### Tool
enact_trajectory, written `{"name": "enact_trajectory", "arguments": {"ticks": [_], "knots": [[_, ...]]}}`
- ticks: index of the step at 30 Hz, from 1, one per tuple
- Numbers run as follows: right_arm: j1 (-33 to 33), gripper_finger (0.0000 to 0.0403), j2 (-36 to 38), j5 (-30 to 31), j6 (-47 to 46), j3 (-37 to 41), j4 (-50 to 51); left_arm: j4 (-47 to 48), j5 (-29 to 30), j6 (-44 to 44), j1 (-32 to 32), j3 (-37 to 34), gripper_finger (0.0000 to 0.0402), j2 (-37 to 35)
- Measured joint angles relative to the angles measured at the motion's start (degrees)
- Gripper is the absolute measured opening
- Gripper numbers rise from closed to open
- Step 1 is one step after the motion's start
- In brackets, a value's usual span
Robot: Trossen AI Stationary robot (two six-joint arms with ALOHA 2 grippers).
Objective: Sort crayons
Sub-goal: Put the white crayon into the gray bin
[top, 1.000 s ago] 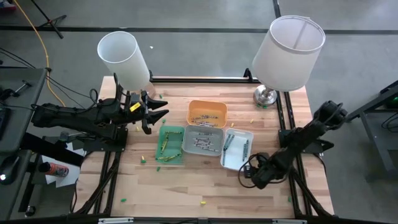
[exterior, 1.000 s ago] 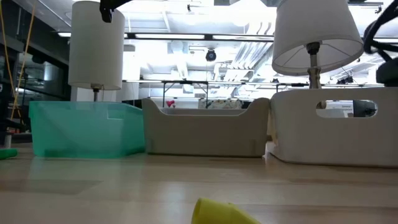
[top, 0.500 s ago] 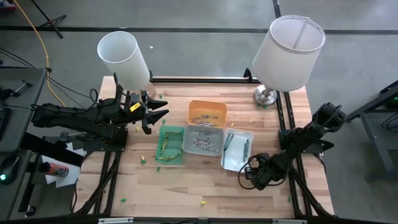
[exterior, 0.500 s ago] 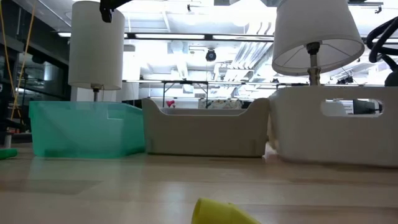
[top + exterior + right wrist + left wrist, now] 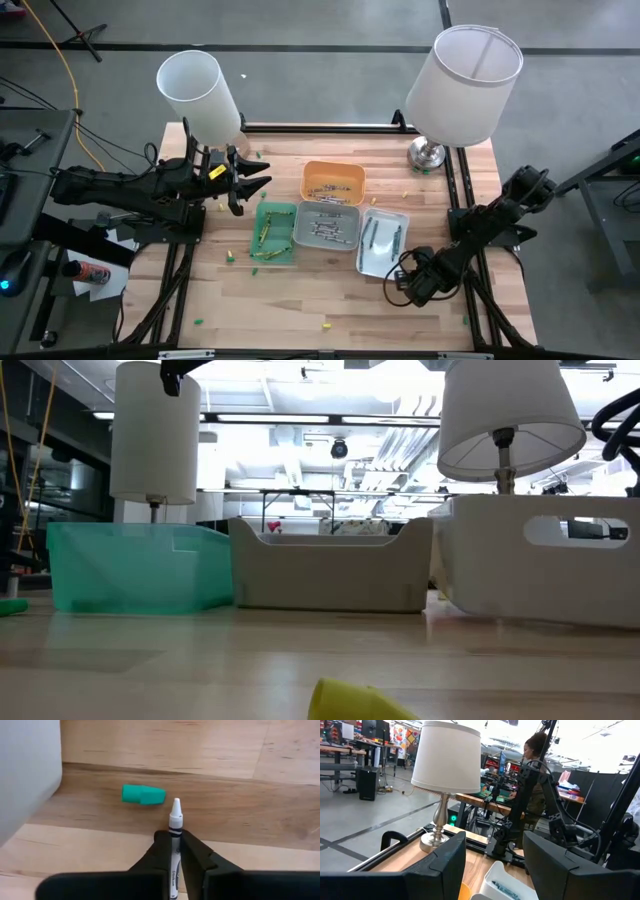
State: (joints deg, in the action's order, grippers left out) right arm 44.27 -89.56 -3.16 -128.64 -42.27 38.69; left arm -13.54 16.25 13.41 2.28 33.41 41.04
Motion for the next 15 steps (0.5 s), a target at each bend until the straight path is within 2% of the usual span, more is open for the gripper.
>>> {"name": "enact_trajectory", "arguments": {"ticks": [8,15], "knots": [[0.1,0.0003,-0.3,1.8,1.6,-2.7,1.5,0.0,0.0,0.0,0.0,0.0,0.0184,0.0],[0.1,0.0002,0.8,2.6,4.0,-6.1,6.5,0.0,0.0,0.0,0.0,0.0,0.0184,0.0]]}}
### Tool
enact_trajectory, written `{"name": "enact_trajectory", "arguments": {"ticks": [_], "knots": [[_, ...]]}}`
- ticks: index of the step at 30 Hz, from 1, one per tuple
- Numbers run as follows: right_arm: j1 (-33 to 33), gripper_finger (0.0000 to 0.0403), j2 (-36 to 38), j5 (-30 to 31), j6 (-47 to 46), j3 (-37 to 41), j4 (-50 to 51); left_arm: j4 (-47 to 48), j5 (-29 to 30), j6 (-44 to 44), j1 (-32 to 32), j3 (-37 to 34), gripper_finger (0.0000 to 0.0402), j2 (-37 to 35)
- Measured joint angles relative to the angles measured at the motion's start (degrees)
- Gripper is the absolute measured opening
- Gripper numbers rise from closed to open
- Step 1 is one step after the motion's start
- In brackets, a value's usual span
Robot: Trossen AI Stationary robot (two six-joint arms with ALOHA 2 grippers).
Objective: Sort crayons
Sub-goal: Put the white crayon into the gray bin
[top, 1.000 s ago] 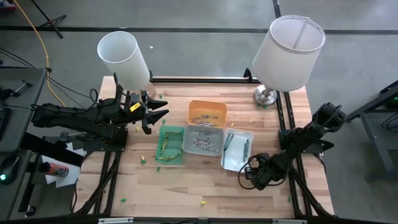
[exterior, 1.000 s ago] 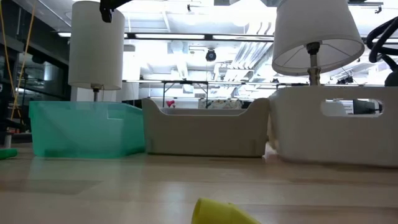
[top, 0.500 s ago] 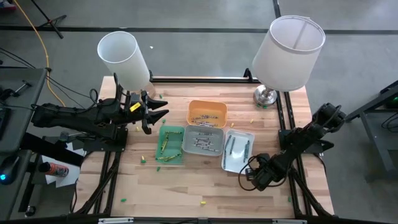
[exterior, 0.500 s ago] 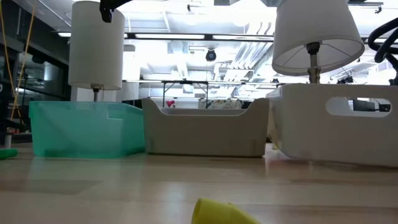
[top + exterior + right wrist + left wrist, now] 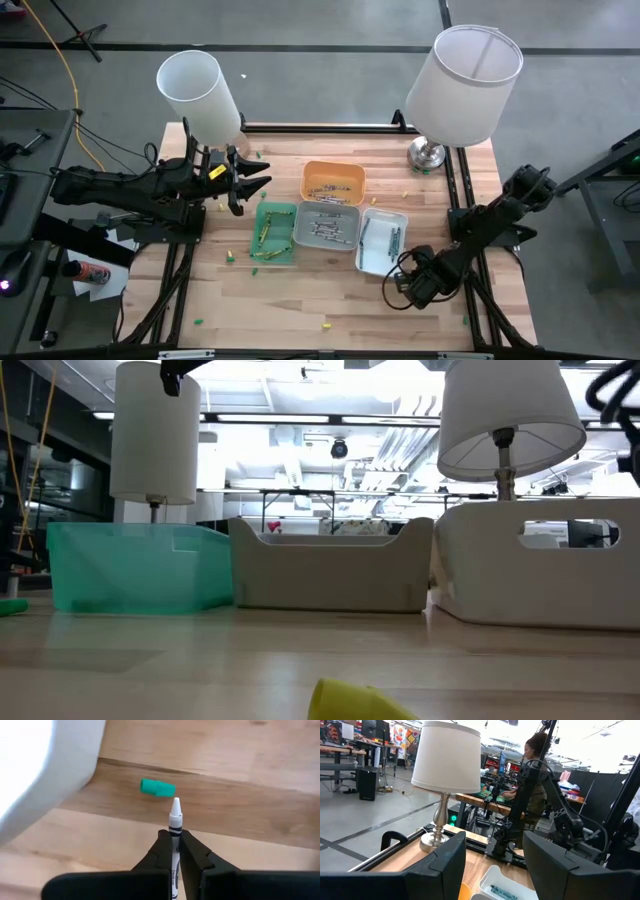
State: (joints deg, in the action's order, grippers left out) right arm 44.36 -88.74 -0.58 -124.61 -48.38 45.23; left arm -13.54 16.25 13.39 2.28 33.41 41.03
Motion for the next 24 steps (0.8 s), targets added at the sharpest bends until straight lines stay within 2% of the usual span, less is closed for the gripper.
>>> {"name": "enact_trajectory", "arguments": {"ticks": [8,11,14,19,21,24], "knots": [[1.1,0.0001,10.2,2.0,5.5,-5.0,19.6,0.0,0.0,0.0,0.0,0.0,0.0184,0.0],[1.8,0.0001,16.2,5.7,6.9,-7.2,27.3,0.0,0.0,0.0,0.0,0.0,0.0184,0.0],[1.8,0.0,22.1,12.0,10.0,-9.0,32.4,0.0,0.0,0.0,0.0,0.0,0.0184,0.0],[-2.2,0.0,29.4,24.5,16.9,-8.6,29.5,0.0,0.0,0.8,0.0,0.0,0.0184,0.0],[-5.0,0.0,30.3,27.6,23.6,-7.6,24.6,0.0,0.0,1.7,0.0,0.0,0.0184,0.0],[-10.2,0.0,29.2,28.8,37.3,-5.8,15.0,0.0,0.0,3.0,0.0,0.0,0.0184,0.0]]}}
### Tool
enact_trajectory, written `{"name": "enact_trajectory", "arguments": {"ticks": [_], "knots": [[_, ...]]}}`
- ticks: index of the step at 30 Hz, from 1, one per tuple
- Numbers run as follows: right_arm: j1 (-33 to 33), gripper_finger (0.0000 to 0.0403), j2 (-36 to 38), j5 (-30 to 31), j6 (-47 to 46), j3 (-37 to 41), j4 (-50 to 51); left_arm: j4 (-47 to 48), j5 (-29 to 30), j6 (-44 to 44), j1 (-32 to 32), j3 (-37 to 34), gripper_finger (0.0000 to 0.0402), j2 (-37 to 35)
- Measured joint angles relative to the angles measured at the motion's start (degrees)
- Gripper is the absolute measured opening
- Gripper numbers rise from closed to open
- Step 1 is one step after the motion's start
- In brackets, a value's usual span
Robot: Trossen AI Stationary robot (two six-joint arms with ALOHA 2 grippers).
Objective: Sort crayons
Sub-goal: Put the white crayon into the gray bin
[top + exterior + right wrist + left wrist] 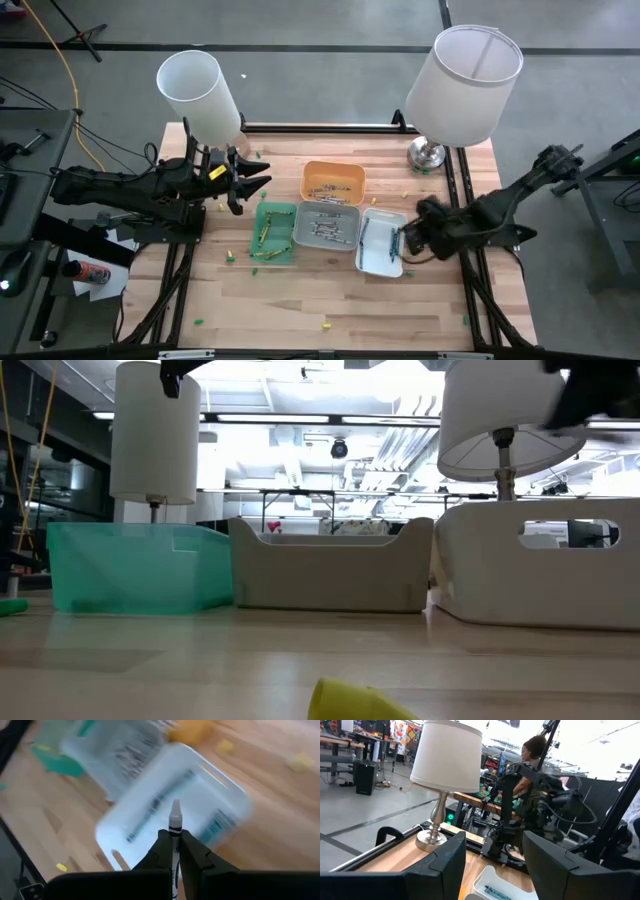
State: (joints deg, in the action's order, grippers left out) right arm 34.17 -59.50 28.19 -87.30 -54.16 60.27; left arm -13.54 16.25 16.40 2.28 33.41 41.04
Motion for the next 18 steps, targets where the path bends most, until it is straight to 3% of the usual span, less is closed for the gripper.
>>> {"name": "enact_trajectory", "arguments": {"ticks": [9,15,18], "knots": [[-13.8,0.0,-14.2,-5.0,45.1,3.6,-43.8,0.0,0.0,3.0,0.0,0.0,0.0184,0.0],[-21.4,0.0,-22.5,-12.3,58.0,3.5,-73.0,-0.5,0.0,4.7,0.0,0.0,0.0184,0.0],[-24.2,0.0,-23.3,-13.8,62.1,0.7,-76.5,-0.8,0.0,5.8,0.0,0.0,0.0184,0.0]]}}
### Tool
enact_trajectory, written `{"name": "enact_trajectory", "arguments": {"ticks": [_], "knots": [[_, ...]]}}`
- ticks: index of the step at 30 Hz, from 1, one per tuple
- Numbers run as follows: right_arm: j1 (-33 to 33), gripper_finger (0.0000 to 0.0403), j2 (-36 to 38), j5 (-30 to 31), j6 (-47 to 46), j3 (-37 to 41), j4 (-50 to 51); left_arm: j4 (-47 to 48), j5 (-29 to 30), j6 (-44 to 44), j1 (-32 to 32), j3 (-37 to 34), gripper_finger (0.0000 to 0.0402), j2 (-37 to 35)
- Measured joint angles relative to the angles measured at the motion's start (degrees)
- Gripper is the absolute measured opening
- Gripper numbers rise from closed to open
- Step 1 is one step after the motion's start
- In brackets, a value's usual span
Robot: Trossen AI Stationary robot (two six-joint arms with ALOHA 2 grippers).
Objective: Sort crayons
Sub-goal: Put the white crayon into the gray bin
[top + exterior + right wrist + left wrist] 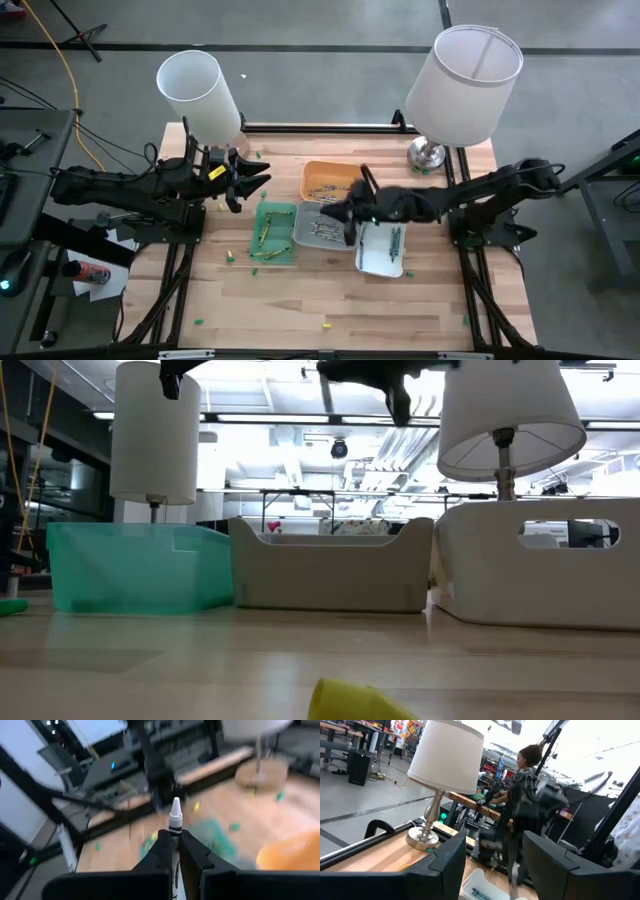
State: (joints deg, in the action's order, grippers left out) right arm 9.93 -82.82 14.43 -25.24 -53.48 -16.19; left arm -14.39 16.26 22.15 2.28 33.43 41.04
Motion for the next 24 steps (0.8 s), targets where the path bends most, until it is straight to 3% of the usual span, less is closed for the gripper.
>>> {"name": "enact_trajectory", "arguments": {"ticks": [8,18,24], "knots": [[-4.2,0.0,0.1,-2.1,9.0,-9.1,1.4,0.0,-0.5,0.2,0.0,0.0,0.0184,0.0],[-4.7,0.0,-0.5,-2.0,7.5,-9.9,2.2,0.1,-0.7,0.2,0.0,0.0,0.0184,0.0],[-2.7,0.0,-4.5,-2.0,5.9,-9.9,1.5,0.1,-0.7,0.2,0.0,0.0,0.0184,0.0]]}}
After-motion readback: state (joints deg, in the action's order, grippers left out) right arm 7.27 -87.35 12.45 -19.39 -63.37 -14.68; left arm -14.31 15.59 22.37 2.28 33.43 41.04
